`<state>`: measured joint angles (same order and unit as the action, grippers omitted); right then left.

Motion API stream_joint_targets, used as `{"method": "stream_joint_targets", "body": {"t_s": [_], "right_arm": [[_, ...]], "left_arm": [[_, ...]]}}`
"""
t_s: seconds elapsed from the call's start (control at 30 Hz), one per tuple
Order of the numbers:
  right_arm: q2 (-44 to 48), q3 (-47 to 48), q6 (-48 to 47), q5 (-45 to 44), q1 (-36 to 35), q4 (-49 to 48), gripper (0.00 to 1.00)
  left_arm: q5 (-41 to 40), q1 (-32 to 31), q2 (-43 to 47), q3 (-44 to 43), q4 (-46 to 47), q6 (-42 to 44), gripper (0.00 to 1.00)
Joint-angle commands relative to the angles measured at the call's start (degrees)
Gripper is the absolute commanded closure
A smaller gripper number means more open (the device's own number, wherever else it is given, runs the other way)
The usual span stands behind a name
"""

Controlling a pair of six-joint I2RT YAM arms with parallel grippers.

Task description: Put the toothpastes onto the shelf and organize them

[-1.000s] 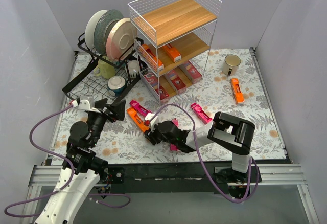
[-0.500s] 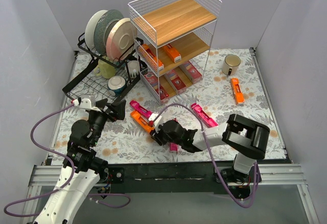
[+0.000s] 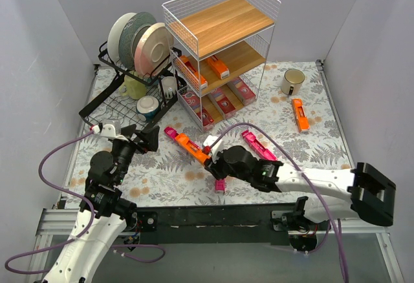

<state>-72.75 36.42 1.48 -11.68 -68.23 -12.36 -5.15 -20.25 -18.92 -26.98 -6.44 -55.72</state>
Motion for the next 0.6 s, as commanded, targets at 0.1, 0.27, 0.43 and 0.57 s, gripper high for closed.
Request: {"method": "stream_joint_targets", "body": {"t_s": [0.1, 0.27, 0.43, 0.57], "right_arm": [[14.7, 4.8, 0.6, -8.7, 2.9, 19.8, 0.75], [21.5, 9.0, 0.5, -11.3, 8.4, 28.5, 0.75], [24.1, 14.1, -1.3, -13.0, 17.6, 34.5, 0.74], [22.7, 18.8, -1.3, -14.9, 23.0, 35.5, 0.74]], "left_arm": [[0.0, 0.3, 0.4, -1.8, 0.2, 0.5, 0.02], [0.8, 0.4, 0.0, -1.8, 0.5, 0.5, 0.02], [0.8, 0.3, -0.1, -1.8, 0.5, 0.5, 0.02], [1.0, 0.3, 0.0, -1.8, 0.5, 0.4, 0.02]]}}
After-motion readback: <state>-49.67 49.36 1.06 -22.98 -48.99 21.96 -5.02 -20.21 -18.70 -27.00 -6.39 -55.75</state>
